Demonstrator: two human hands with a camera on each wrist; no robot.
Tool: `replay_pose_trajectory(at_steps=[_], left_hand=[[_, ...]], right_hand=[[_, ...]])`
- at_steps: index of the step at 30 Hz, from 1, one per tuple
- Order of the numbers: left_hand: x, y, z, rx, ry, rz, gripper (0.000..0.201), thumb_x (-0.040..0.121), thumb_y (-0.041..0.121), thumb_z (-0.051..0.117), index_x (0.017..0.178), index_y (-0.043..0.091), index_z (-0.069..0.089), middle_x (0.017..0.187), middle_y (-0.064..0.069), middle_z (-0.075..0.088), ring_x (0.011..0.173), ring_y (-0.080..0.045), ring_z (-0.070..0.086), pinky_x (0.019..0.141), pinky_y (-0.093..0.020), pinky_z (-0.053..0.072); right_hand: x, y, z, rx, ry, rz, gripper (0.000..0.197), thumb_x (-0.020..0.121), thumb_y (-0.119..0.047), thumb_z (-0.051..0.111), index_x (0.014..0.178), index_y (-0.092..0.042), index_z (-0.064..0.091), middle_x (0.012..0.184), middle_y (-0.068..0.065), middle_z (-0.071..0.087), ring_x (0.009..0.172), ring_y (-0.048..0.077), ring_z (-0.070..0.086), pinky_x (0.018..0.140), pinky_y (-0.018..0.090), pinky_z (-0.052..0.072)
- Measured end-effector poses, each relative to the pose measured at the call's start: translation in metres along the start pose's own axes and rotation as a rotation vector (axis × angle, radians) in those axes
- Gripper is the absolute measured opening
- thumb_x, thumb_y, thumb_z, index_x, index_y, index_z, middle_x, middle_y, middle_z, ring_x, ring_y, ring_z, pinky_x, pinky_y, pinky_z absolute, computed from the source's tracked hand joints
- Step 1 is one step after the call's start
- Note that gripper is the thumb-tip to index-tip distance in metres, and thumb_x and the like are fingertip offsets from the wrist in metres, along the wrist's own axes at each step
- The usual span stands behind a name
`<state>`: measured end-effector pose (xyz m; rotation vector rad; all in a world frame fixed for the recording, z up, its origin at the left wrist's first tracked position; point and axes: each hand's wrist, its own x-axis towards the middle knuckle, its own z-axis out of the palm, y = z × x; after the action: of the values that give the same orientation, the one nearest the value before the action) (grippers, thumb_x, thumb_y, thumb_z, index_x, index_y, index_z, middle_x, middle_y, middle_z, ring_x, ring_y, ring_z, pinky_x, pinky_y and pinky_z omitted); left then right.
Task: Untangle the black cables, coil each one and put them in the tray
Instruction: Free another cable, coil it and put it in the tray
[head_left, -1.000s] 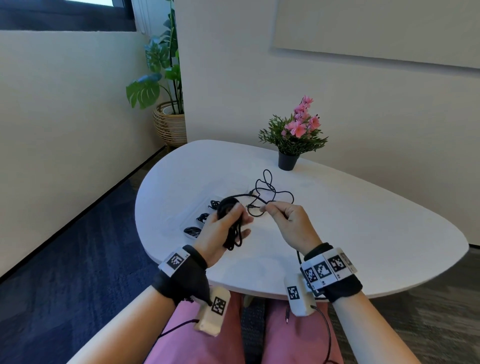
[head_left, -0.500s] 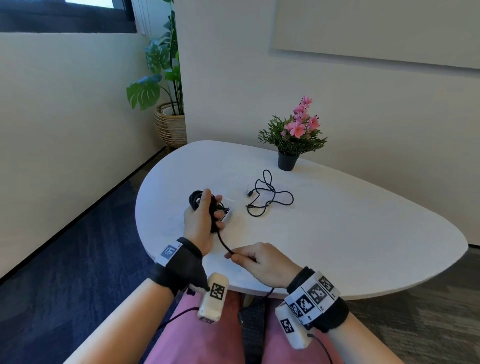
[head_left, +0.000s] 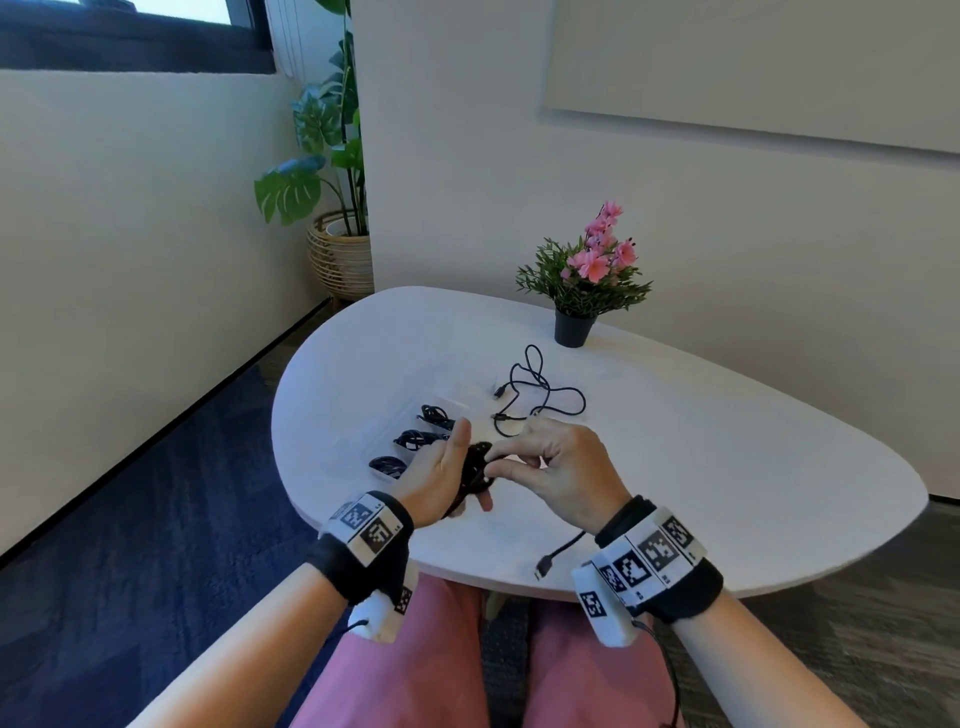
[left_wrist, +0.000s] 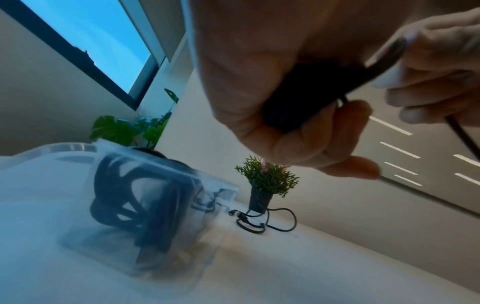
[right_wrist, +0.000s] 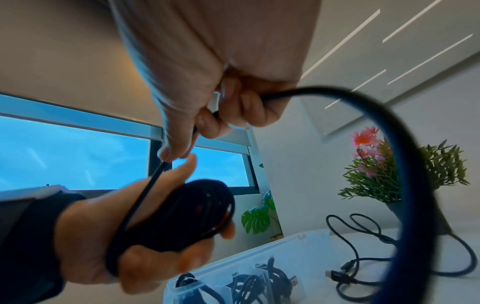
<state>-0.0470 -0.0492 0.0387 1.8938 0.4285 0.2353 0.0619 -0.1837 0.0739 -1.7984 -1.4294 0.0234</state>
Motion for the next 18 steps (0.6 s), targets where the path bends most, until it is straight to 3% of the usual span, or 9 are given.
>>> replay_pose_trajectory(at_steps=[2,4,6,8,10,12,13,15,18], left_hand=[[-0.006,0.001,0.007,-0.152,-0.094,0.011,0.086,0.083,0.073,0.001,0.100,0.010,0.057,0.066,-0.015,0.067,0.041,-0.022,0.047,0.040,-0.020,0.031],[-0.013,0.005,0.012,-0.237,-0.166,0.051,0.073,0.084,0.071,0.008,0.103,0.017,0.053,0.062,-0.009,0.064,0.035,-0.016,0.043,0.038,-0.017,0.027],[-0.017,0.006,0.011,-0.268,-0.256,0.118,0.056,0.080,0.075,0.039,0.092,0.022,0.055,0.064,-0.016,0.061,0.037,-0.016,0.038,0.040,-0.019,0.026],[-0.020,0.010,0.006,-0.231,-0.308,0.163,0.030,0.077,0.052,0.068,0.085,0.032,0.047,0.064,-0.020,0.057,0.040,-0.016,0.035,0.041,-0.023,0.026],[-0.023,0.014,0.003,-0.205,-0.308,0.181,0.024,0.078,0.038,0.069,0.083,0.025,0.049,0.059,-0.012,0.057,0.039,-0.013,0.036,0.040,-0.020,0.028],[-0.021,0.016,0.001,-0.282,-0.261,0.207,0.036,0.079,0.039,0.066,0.085,0.005,0.055,0.056,-0.006,0.057,0.038,-0.012,0.037,0.040,-0.020,0.029],[-0.020,0.017,-0.001,-0.352,-0.208,0.200,0.039,0.079,0.040,0.064,0.085,0.003,0.056,0.056,-0.006,0.056,0.038,-0.012,0.037,0.040,-0.020,0.030],[-0.016,0.021,-0.007,-0.537,-0.067,0.145,0.035,0.082,0.040,0.063,0.085,0.005,0.057,0.057,-0.005,0.053,0.040,-0.013,0.038,0.041,-0.020,0.033],[-0.008,0.025,-0.017,-0.708,0.089,0.039,0.036,0.088,0.041,0.058,0.089,0.005,0.055,0.062,-0.006,0.050,0.043,-0.013,0.038,0.042,-0.021,0.035]], right_hand=[[0.003,0.002,0.000,0.045,0.060,0.011,0.014,0.069,-0.040,0.078,0.082,-0.036,0.073,0.058,-0.010,0.044,0.058,0.013,0.048,0.059,0.035,0.042],[0.005,0.006,-0.001,0.100,0.100,0.026,0.017,0.067,-0.043,0.079,0.081,-0.036,0.074,0.058,-0.009,0.044,0.057,0.011,0.046,0.058,0.033,0.040],[0.008,0.012,-0.001,0.144,0.132,0.077,0.017,0.069,-0.047,0.075,0.083,-0.038,0.074,0.060,-0.005,0.050,0.058,0.010,0.048,0.060,0.034,0.042],[0.007,0.022,0.000,0.174,0.117,0.130,0.021,0.071,-0.054,0.069,0.086,-0.041,0.074,0.065,-0.003,0.059,0.064,0.014,0.056,0.065,0.039,0.048],[0.004,0.029,0.004,0.191,0.071,0.179,0.020,0.076,-0.050,0.067,0.088,-0.036,0.075,0.066,-0.010,0.063,0.068,0.010,0.058,0.067,0.037,0.049],[0.001,0.035,0.008,0.231,0.054,0.218,0.014,0.081,-0.032,0.068,0.091,-0.026,0.077,0.064,-0.023,0.063,0.068,-0.002,0.058,0.068,0.020,0.045],[-0.001,0.039,0.009,0.265,0.054,0.243,0.014,0.083,-0.026,0.068,0.093,-0.021,0.076,0.065,-0.027,0.064,0.070,-0.007,0.059,0.070,0.014,0.043],[-0.005,0.046,0.010,0.367,0.050,0.325,0.013,0.084,-0.020,0.067,0.095,-0.018,0.075,0.082,-0.022,0.070,0.083,-0.010,0.063,0.080,0.014,0.047],[-0.015,0.048,0.012,0.362,-0.029,0.375,0.018,0.087,-0.020,0.064,0.103,-0.023,0.072,0.106,-0.006,0.071,0.102,-0.005,0.062,0.091,0.017,0.046]])
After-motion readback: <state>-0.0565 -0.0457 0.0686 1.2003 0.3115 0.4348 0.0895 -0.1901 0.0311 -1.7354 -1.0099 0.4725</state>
